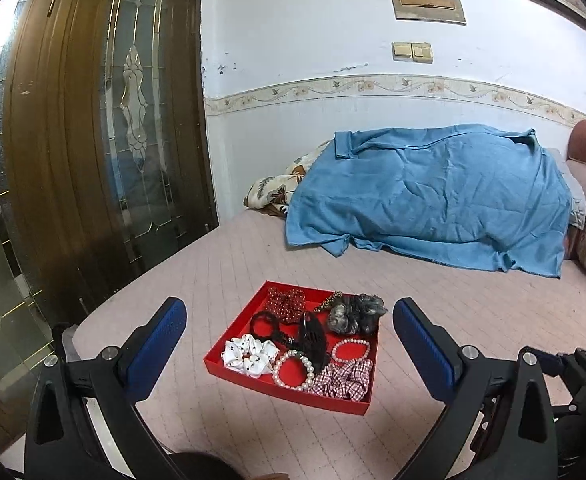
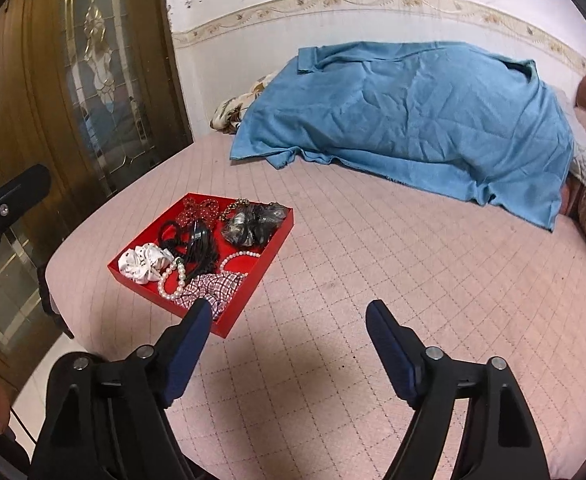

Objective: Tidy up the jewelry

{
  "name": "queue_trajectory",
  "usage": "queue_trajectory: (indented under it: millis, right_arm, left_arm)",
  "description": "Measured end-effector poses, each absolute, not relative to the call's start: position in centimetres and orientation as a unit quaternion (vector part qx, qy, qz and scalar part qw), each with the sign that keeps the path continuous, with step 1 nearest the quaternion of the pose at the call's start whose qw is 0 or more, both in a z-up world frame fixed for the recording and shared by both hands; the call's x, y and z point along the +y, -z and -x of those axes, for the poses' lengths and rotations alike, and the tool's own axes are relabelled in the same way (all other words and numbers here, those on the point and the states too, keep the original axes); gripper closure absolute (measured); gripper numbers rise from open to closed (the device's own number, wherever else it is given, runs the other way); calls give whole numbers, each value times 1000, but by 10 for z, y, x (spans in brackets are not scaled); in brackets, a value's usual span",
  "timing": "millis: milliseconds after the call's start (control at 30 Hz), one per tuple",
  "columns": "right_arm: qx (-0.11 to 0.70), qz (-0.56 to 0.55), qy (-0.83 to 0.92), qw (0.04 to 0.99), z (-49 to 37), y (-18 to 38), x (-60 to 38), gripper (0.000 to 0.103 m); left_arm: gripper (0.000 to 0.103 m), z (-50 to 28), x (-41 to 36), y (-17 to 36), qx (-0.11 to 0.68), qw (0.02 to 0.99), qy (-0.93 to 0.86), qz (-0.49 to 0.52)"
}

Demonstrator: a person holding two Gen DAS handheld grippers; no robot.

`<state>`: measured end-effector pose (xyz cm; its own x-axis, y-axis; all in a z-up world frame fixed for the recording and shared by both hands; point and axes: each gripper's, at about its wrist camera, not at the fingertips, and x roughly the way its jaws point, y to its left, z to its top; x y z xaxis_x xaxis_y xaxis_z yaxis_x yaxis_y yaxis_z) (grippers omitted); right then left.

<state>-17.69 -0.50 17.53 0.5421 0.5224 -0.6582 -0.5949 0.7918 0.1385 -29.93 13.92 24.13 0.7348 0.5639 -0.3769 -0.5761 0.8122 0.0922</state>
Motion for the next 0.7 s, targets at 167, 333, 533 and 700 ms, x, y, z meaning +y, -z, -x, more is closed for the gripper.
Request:
queue_trajectory:
  millis: [167, 333, 533, 700]
  right_arm:
    - [357, 63, -318, 876, 183, -169, -2, 17]
    - [369, 64, -311, 873, 181, -158, -2, 17]
    - [382, 59, -300, 872, 175, -150, -4, 17]
    - [392, 61, -294, 870, 171, -143, -1, 17]
  left_arm:
    - [0, 294, 140, -226, 239, 925, -295, 17]
    - [0, 286, 145, -205, 279, 917, -281, 39]
    - [0, 282, 149, -190, 303, 911, -273, 61]
    - [0, 276, 148, -182, 315, 908, -268, 59]
